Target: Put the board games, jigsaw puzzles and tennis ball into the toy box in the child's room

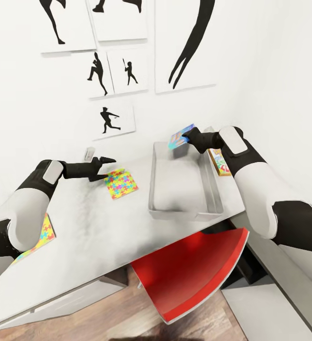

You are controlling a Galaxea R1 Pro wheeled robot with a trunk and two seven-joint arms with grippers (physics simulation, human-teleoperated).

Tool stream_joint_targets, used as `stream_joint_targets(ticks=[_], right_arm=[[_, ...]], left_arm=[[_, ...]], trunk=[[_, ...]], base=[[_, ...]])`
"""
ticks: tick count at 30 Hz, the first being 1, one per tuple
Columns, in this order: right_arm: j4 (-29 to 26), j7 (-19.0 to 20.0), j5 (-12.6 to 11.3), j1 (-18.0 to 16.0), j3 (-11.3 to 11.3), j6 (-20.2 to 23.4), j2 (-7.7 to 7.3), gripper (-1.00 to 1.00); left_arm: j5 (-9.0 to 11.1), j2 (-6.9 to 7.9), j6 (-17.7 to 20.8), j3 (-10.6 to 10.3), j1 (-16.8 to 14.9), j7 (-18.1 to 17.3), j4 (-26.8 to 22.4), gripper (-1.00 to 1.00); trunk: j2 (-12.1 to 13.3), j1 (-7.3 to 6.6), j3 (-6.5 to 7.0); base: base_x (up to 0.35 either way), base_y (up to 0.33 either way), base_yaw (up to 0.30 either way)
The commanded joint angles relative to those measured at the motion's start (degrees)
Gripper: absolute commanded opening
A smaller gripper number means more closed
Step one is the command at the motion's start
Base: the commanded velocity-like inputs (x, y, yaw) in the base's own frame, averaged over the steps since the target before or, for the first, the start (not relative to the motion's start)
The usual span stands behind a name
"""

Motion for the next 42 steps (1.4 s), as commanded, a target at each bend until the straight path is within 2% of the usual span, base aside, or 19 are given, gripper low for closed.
stream_joint_targets(ticks=[1,42], right_arm=[[-0.08,-0.56,-0.63,-0.04,0.18,0.0,-0.02,-1.0],[0.53,-0.56,-0.71,0.09,0.21,-0.12,0.06,-1.0]], left_arm=[[-0.54,-0.03,0.26,0.4,-0.07,-0.41,0.02,1.0],[-0.62,-0.06,0.26,0.35,-0.07,-0.41,0.02,1.0]], trunk=[[-0.1,0.04,-0.09],[-0.1,0.04,-0.13]], base=[[0.068,0.0,0.0],[0.039,0.0,0.0]])
